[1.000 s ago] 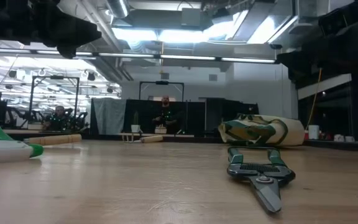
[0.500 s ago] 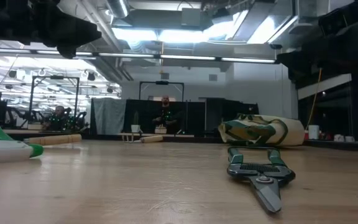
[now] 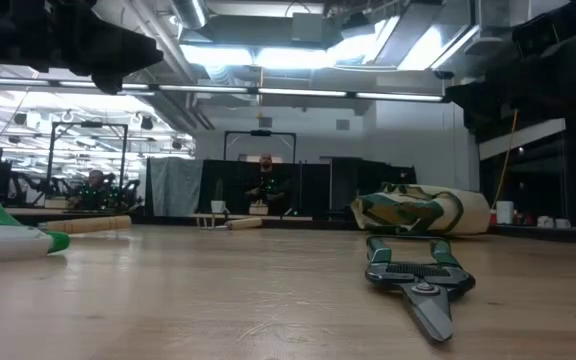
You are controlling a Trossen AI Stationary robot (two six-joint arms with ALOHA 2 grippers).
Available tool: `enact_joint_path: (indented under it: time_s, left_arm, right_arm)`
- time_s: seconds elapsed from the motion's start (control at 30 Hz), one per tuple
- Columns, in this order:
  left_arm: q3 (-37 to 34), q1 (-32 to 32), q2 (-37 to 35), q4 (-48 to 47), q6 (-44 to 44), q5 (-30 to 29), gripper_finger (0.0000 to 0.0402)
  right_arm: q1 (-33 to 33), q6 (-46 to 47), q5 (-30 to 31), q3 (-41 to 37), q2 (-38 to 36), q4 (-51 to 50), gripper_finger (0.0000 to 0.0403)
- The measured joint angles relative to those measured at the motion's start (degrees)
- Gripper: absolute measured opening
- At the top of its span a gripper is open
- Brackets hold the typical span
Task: Pick & Place Garden tools in Gardening bag
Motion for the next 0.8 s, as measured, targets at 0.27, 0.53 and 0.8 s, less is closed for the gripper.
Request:
enact_joint_path:
  time_s: [0.27,0.53,0.8]
  left_arm:
    - [0.0,0.0,0.0,0.0,0.0,0.0,0.013]
    - [0.0,0.0,0.0,0.0,0.0,0.0,0.013]
    - [0.0,0.0,0.0,0.0,0.0,0.0,0.013]
  right_arm:
    - [0.0,0.0,0.0,0.0,0.0,0.0,0.0282]
    - [1.4,0.0,0.1,0.0,0.0,-0.5,0.0282]
    - [5.1,0.0,0.1,7.3,0.6,-20.5,0.0282]
